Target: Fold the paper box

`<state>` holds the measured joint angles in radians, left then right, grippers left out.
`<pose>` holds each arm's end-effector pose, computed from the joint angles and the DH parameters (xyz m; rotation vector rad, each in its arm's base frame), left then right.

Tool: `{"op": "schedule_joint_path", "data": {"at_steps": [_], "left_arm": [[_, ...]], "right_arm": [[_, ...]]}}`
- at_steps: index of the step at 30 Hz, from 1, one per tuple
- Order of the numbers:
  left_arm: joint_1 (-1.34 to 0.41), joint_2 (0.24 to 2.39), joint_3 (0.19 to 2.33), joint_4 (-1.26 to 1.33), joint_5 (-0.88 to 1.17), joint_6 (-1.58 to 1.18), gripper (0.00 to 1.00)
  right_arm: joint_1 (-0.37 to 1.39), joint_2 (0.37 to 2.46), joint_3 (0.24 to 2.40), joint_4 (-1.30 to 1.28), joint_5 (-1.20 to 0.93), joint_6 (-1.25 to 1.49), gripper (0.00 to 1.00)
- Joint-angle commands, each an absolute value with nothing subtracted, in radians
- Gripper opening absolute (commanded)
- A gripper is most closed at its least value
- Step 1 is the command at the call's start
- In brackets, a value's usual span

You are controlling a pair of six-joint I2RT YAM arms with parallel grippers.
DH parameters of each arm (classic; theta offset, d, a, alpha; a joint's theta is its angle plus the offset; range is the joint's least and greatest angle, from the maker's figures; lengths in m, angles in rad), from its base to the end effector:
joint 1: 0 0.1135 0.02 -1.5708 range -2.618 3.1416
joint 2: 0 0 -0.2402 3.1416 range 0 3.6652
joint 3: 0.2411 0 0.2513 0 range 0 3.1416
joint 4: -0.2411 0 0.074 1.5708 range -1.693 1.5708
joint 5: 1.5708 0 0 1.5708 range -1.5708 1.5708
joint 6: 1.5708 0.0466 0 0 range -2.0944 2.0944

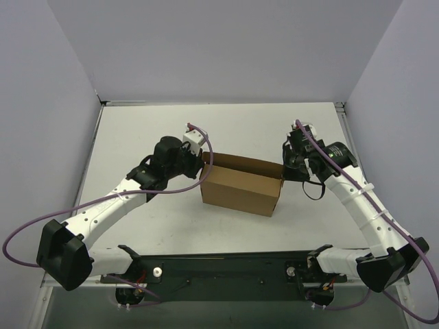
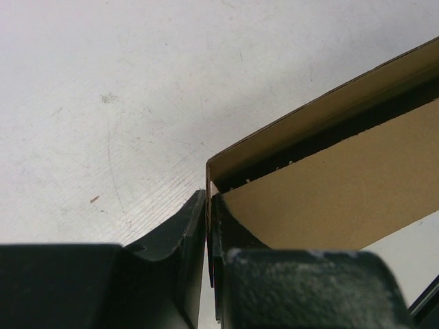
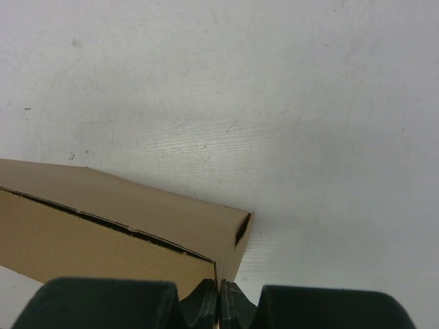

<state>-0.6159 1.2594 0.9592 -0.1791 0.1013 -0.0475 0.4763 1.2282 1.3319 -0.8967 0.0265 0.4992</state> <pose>0.2455 -0.1795 0.2718 0.6466 1.9846 -0.5126 0.2320 0.1183 0.3388 0.0407 2.4072 0.4341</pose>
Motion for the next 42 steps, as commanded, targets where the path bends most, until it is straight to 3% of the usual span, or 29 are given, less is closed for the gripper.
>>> {"op": "schedule_joint_path", "data": {"at_steps": [1, 24, 42], "left_arm": [[-0.640, 1.250, 0.943, -0.229, 0.104, -0.057, 0.17], [-0.655, 1.258, 0.943, -0.236, 0.084, -0.057, 0.17], [-0.661, 1.261, 0.946, -0.241, 0.071, -0.057, 0.17]], "right_arm": [[0.469, 1.233, 1.373, -0.877, -0.040, 0.541, 0.00], [0.445, 1.172, 1.321, -0.839, -0.051, 0.583, 0.00], [0.449, 1.060, 1.114, -0.788, -0.032, 0.621, 0.00]]}}
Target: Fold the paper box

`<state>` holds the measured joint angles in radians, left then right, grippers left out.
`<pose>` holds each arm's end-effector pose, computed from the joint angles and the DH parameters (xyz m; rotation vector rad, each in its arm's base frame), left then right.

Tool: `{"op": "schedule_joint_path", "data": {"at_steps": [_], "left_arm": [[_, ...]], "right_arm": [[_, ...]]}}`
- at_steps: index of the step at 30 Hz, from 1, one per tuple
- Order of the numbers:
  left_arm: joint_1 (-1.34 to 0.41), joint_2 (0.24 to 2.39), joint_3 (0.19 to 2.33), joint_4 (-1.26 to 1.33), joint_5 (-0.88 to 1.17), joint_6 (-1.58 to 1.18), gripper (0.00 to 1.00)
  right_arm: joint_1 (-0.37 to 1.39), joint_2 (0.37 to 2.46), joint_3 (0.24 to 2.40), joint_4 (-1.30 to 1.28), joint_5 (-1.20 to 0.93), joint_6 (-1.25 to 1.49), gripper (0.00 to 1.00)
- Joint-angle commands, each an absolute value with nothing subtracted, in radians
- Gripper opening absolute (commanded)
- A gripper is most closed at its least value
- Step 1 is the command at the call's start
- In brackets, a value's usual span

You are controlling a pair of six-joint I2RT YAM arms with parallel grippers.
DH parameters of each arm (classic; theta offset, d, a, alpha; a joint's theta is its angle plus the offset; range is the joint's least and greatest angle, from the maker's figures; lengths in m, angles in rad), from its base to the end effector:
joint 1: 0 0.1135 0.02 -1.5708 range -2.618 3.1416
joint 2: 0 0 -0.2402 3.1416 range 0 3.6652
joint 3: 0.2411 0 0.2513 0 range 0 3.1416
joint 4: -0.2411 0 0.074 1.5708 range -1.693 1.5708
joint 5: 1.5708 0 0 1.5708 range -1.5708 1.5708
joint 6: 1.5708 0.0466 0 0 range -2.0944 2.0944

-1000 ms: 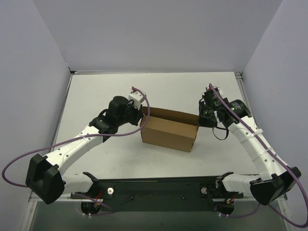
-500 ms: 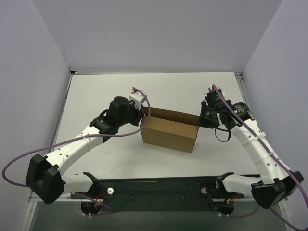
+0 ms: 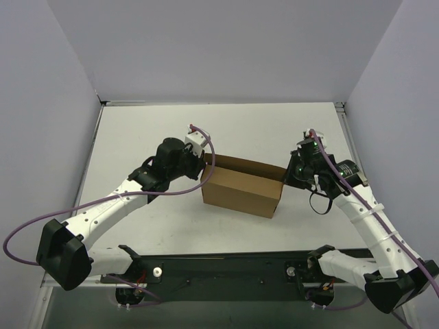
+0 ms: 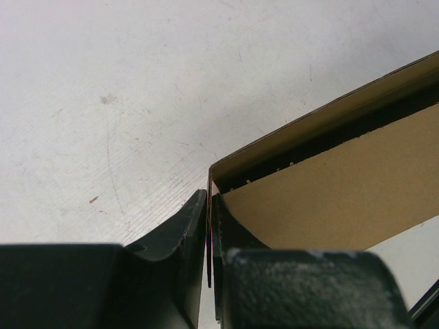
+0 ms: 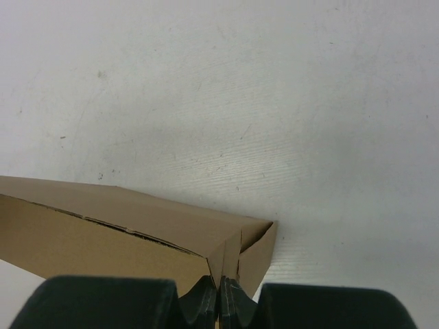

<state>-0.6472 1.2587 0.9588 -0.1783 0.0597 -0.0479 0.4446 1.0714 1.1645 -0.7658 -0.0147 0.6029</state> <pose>0.2409 -0.1856 0.2719 0.6514 1.9801 -0.4901 0.2134 0.1024 0.3317 0.1744 2.3018 0.5710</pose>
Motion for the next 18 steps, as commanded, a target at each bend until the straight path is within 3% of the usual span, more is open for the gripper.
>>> {"op": "schedule_joint_path", "data": {"at_steps": [1, 18], "left_arm": [[-0.661, 1.261, 0.948, -0.241, 0.071, -0.057, 0.17], [-0.661, 1.267, 0.948, -0.242, 0.060, -0.057, 0.17]], "right_arm": [[0.448, 1.055, 1.106, -0.790, -0.031, 0.620, 0.00], [0.509, 1.034, 1.032, -0.847, 0.096, 0.604, 0.00]]}}
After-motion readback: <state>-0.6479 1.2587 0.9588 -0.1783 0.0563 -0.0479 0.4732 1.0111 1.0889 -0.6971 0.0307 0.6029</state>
